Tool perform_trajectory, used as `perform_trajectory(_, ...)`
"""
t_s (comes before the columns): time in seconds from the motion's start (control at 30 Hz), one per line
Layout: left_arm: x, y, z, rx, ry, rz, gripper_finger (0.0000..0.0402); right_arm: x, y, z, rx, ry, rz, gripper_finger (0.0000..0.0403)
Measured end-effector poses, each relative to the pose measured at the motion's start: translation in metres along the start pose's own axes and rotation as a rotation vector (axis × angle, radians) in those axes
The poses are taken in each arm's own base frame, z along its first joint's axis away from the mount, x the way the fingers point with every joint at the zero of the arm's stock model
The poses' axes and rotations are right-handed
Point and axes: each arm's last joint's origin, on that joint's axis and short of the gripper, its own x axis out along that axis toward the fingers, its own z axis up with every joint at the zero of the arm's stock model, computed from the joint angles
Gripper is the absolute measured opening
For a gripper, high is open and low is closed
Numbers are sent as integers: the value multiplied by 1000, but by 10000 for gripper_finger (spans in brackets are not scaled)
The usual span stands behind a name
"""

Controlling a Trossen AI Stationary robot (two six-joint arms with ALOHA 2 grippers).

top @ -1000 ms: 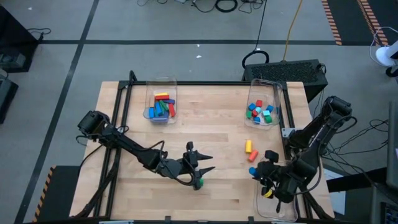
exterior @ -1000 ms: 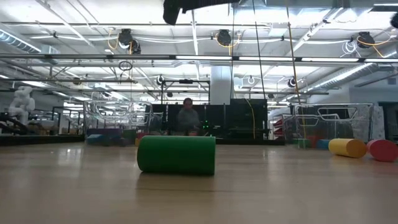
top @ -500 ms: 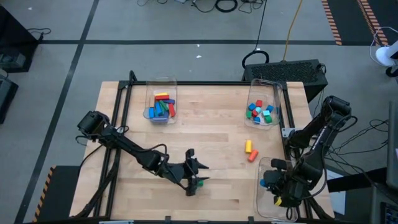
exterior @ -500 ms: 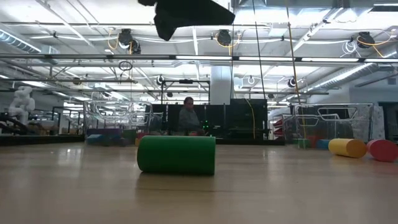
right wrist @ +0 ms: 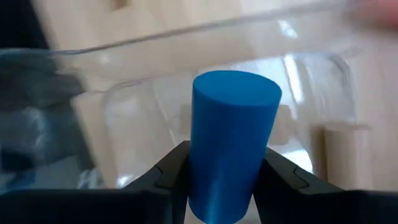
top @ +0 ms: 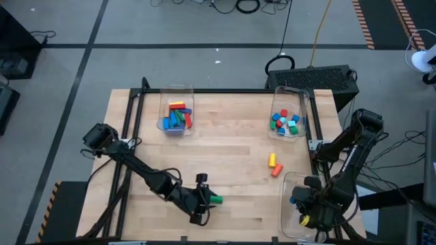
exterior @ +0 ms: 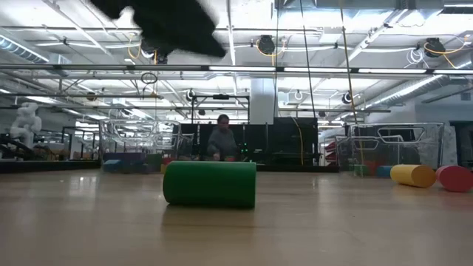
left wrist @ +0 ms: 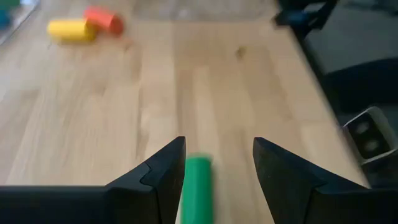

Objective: Sort blocks by size
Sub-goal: Put the blue cylindrical block into the bottom transparent bin, then put the green cylindrical block into the bottom transparent bin

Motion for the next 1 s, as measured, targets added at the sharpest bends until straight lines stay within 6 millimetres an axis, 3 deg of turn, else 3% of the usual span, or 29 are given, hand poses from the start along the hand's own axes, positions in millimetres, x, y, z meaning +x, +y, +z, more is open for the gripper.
perform_trajectory(0.2, -2, -2, -10, -30, 78, 49, 190, 19, 3, -2, 79, 60, -89, 163)
perform_trajectory(0.43, -1, 0, -19, -12, 103, 56, 190, 21, 4, -3, 81, 63, -88, 204)
perform_trajectory(0.77, 2, 3, -33, -11, 86, 80, 190, 21, 9, -3, 60, 50, -42, 210)
perform_trajectory(1.0, 27, -2, -51, 69, 103, 53, 190, 21, 12, 1, 33, -54, -14, 210)
